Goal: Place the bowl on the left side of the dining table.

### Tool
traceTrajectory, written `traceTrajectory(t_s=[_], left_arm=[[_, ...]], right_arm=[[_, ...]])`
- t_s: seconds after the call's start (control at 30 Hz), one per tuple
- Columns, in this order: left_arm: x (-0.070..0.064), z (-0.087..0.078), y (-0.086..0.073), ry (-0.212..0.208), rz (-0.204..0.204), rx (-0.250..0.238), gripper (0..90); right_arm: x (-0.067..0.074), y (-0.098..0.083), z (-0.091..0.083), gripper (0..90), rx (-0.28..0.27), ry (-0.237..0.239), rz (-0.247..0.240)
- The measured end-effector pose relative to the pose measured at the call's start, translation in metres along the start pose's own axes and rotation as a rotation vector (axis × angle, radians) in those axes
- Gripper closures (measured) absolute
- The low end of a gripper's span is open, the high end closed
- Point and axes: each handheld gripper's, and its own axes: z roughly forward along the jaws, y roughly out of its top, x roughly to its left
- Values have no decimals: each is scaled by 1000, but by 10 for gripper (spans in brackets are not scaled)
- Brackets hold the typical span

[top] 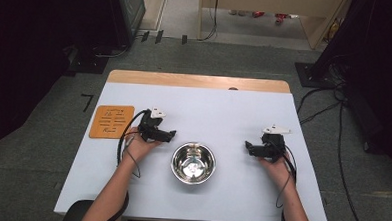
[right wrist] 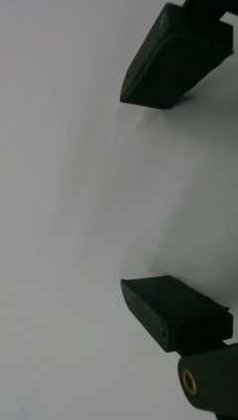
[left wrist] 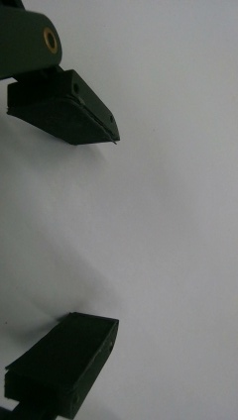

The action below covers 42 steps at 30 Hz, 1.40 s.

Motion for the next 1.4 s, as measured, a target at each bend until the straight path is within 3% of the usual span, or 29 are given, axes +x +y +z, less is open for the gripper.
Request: traceTrajectory(t_s=[0.3, 0.37, 0.57, 0.77, 1.4], left_arm=[[2, -3, 4, -1, 4, 10, 160], [3, -5, 5, -31, -14, 10, 160], [4, -12, 11, -49, 1, 44, 160], [9, -18, 13, -83, -59, 45, 161], [1, -33, 19, -170, -66, 27, 161]], right_arm=[[0, 0, 0, 127, -1, -1, -1], [0, 0, 0, 126, 1, -2, 1], [-1, 0, 0, 125, 2, 2, 4], [0, 1, 0, 124, 3, 2, 7], [1, 1, 1, 117, 4, -8, 9]])
